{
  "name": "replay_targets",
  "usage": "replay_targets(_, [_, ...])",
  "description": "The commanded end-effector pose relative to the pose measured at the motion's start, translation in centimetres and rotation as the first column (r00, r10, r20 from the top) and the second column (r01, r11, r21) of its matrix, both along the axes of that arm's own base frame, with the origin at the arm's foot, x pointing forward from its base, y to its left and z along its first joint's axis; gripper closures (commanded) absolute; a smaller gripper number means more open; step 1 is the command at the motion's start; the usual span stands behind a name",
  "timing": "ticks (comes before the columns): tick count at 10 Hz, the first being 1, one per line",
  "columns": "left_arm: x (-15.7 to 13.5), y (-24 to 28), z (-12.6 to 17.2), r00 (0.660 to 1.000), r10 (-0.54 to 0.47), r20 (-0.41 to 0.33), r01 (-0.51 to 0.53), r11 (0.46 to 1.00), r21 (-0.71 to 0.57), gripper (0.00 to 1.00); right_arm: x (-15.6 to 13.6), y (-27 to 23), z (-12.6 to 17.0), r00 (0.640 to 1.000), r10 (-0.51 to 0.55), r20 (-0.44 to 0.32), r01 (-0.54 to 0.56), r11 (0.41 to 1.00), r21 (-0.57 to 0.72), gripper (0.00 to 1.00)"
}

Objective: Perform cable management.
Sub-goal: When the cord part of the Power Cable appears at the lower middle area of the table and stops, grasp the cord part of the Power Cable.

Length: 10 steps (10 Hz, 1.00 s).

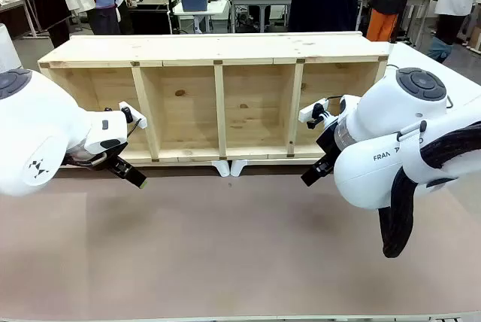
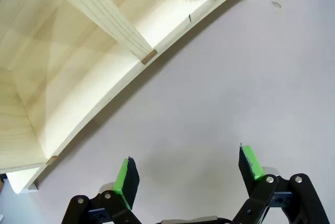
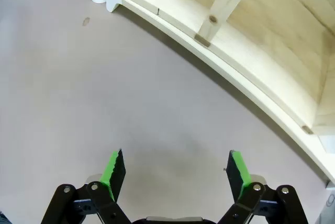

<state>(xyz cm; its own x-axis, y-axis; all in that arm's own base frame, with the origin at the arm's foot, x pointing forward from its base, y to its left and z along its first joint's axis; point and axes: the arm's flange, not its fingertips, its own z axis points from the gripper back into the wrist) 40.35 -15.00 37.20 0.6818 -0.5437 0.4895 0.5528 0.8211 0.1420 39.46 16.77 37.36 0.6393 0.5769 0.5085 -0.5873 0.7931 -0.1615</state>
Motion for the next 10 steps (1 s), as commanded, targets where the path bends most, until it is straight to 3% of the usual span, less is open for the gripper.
replay_targets(1, [0.00, 0.00, 0.00, 1.000, 0.000, 0.000, 0.000, 1.000, 0.000, 0.00, 0.00, 0.00, 0.00, 1.000, 0.000, 0.000, 0.000, 1.000, 0.000, 0.00])
replay_targets(10, [-0.02, -0.05, 0.00, 1.000, -0.001, 0.000, 0.001, 1.000, 0.000, 0.00, 0.00, 0.00, 0.00, 1.000, 0.000, 0.000, 0.000, 1.000, 0.000, 0.00])
